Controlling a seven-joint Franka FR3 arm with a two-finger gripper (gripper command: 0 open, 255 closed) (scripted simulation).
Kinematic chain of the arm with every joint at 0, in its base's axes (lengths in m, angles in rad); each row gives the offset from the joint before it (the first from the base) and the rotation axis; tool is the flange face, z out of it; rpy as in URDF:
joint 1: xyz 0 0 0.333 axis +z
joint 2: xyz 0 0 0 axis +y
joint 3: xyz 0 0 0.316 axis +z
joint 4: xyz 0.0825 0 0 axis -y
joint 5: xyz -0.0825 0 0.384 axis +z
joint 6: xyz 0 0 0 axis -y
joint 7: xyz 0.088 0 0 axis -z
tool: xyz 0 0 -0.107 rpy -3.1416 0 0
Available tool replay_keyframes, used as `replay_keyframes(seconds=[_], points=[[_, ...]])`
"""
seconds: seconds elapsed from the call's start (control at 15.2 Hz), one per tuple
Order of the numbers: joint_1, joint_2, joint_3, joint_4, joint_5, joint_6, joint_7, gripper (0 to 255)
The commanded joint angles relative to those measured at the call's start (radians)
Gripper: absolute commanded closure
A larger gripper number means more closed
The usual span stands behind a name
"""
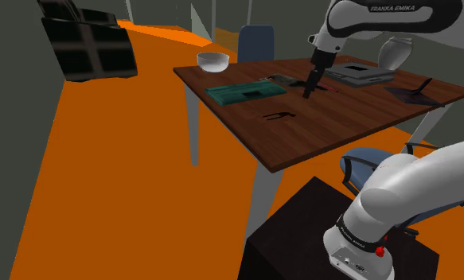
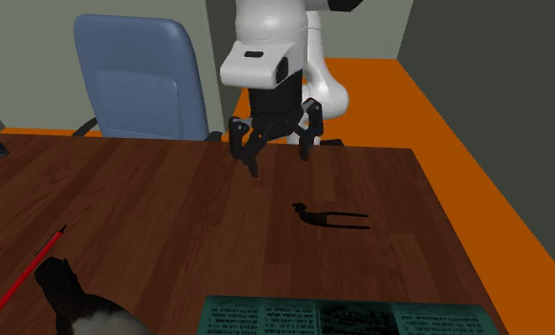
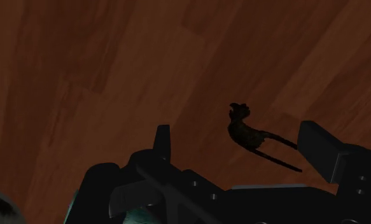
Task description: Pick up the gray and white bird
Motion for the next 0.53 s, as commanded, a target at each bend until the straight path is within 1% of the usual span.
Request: replay_keyframes(seconds=[0.0, 0.26, 0.46], points=[[0.006, 0.057, -0.05, 0.055, -0.008, -0.001, -0.089, 0], [0.024, 0.192, -0.146, 0.172, 0.002, 0.008, -0.257, 0], [0.037, 0.309, -0.216, 0.277, 0.034, 0.007, -0.39, 0]])
